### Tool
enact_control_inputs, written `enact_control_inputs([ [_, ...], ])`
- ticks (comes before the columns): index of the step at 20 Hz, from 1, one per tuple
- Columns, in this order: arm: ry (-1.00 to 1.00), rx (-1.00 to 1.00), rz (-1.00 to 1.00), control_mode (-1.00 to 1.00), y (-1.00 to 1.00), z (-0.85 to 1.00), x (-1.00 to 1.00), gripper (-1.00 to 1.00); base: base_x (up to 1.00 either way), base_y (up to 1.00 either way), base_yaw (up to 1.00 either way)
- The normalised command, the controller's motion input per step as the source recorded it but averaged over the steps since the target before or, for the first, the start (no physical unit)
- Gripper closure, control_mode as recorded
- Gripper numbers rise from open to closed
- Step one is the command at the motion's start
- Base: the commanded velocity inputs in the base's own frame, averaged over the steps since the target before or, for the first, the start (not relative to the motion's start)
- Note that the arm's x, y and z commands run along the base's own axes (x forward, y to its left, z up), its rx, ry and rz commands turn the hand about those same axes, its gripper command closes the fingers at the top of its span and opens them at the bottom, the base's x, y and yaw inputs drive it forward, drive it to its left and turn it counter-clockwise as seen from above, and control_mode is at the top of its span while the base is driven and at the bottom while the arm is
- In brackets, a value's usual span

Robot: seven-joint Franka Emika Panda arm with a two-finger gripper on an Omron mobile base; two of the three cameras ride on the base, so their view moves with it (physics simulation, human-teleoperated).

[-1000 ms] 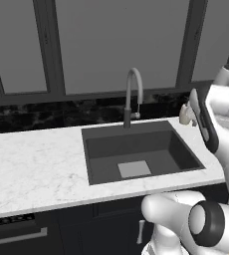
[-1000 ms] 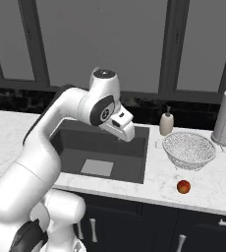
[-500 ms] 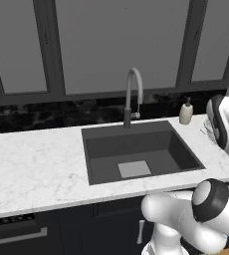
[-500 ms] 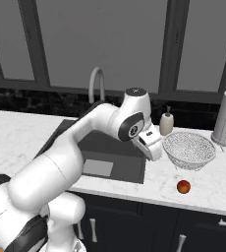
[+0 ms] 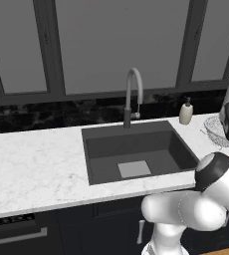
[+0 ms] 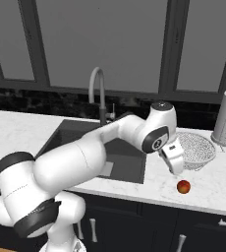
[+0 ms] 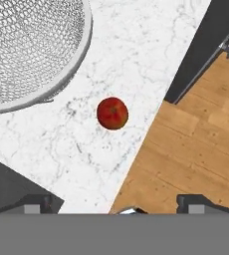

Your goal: Put the colander in the sink, put the apple in the colander, and turn on the sink faucet and pour water over the colander.

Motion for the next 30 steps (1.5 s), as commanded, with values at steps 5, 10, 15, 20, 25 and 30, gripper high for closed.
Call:
enact_control_inputs([
  [5,-0.14,0.02,-0.11,-1.0,-0.36,-0.1,0.51,-1.0,0.0,0.0,0.0],
  [10,-0.06,0.03,-0.07,-1.0,-0.28,-0.13,0.54,-1.0,0.0,0.0,0.0],
  [15,0.0,0.05,-0.03,-1.0,-0.46,-0.15,0.36,-1.0,0.0,0.0,0.0],
  [20,0.0,0.09,0.0,-1.0,-0.53,-0.12,0.13,-1.0,0.0,0.0,0.0],
  [25,0.0,0.07,0.0,-1.0,-0.42,-0.23,0.16,-1.0,0.0,0.0,0.0],
  [30,-0.06,0.05,0.0,-1.0,-0.23,-0.28,0.33,-1.0,0.0,0.0,0.0],
])
